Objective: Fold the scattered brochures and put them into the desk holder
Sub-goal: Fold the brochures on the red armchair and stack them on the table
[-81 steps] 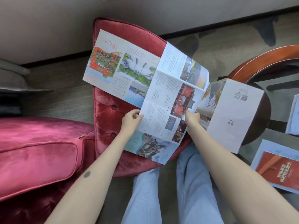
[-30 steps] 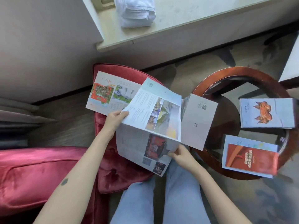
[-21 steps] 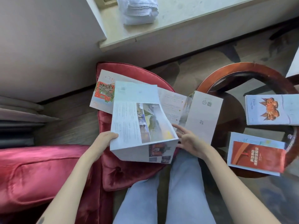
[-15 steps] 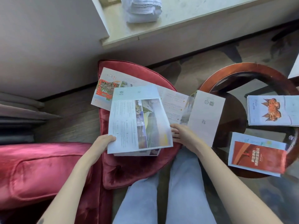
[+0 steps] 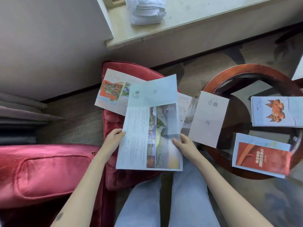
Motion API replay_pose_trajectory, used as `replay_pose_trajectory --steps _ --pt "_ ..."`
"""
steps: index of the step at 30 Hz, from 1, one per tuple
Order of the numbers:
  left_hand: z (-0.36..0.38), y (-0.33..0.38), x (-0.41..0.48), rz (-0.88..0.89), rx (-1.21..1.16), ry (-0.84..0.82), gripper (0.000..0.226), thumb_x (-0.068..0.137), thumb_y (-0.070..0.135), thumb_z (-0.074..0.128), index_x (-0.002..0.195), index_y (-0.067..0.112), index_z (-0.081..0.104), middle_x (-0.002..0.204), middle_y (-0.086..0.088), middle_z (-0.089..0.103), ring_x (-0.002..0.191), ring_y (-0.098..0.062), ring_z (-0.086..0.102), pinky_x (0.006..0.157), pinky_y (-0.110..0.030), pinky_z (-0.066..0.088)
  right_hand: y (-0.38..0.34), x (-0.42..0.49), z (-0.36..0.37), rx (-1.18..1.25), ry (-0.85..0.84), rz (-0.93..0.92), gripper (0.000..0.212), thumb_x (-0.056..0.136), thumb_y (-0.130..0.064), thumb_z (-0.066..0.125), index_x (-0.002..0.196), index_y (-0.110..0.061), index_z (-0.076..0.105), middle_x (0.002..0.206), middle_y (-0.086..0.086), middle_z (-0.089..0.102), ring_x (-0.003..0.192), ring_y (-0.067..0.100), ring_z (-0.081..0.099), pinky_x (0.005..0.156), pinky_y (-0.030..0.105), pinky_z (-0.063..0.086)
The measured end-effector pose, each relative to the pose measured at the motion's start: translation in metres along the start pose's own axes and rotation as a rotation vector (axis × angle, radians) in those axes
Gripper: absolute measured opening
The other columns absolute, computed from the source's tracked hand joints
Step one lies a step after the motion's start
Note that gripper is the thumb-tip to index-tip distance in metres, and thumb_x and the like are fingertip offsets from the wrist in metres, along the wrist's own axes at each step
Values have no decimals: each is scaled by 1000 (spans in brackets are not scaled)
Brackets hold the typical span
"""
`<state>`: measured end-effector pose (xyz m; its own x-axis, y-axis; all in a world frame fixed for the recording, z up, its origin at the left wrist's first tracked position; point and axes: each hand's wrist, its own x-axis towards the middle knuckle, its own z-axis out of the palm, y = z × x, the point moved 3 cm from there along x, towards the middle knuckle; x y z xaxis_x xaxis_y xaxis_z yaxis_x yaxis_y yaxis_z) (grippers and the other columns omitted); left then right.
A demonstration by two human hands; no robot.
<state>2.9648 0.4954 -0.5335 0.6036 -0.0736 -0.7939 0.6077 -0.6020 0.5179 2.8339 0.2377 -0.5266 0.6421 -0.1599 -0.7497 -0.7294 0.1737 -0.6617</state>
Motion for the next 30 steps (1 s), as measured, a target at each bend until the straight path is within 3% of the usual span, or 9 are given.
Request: replay_pose_trajectory --steps 4,7,11,15,17,21,23,27,30 --pt "6 26 1 54 -158 42 32 91 27 55 120 14 55 112 1 65 86 -7 61 64 -18 44 3 -1 -1 61 -59 42 20 95 -12 51 100 -28 62 96 -8 69 80 4 67 68 17 54" --pt "5 42 3 70 -286 83 33 92 24 56 122 11 54 109 -1 66 89 -10 64 70 -24 49 2 -2 -4 83 -111 53 19 94 -12 53 106 -24 61 98 -10 70 84 5 68 70 18 54" --pt "-1 60 6 88 -431 55 38 92 24 57 127 13 49 113 -1 64 92 -10 64 70 -26 51 0 -3 -9 30 -154 63 27 90 -4 53 101 -27 64 102 -12 69 98 7 64 86 23 50" --pt "-9 76 5 145 -410 9 55 86 20 65 134 20 39 113 -6 64 89 -13 67 70 -30 54 -1 -8 -11 -19 -119 28 31 87 -3 54 89 -31 66 91 -19 71 87 -5 65 73 9 48" --pt "-8 82 -1 229 -314 -20 74 79 18 72 140 23 30 117 -6 64 99 -15 66 78 -32 54 -3 -10 -11 -14 -81 -23 32 87 -6 56 91 -36 66 93 -21 71 89 -6 65 74 8 49" --pt "-11 92 -14 398 -195 -17 99 75 7 76 147 32 13 128 2 58 119 -14 55 98 -37 42 -3 -13 -14 -18 18 -122 42 86 -1 58 119 -26 52 119 -1 64 105 8 62 95 27 49" --pt "-15 95 -19 373 17 -32 91 74 11 77 145 32 24 128 3 56 116 -12 55 95 -33 43 -4 -17 -16 -39 47 -165 58 84 1 58 132 -27 40 129 3 58 111 12 60 97 27 48" --pt "-20 91 -23 279 321 34 45 75 20 75 117 23 61 123 -3 60 112 -19 56 93 -38 47 -8 -29 -16 -185 80 -269 86 84 0 57 133 -59 19 143 -1 45 120 11 54 89 1 38" --pt "-17 87 -25 281 266 109 26 78 21 72 103 25 67 119 -3 62 115 -22 53 94 -38 42 -10 -34 -12 -271 72 -315 88 86 -2 55 130 -65 12 147 -4 40 126 15 50 102 20 41"
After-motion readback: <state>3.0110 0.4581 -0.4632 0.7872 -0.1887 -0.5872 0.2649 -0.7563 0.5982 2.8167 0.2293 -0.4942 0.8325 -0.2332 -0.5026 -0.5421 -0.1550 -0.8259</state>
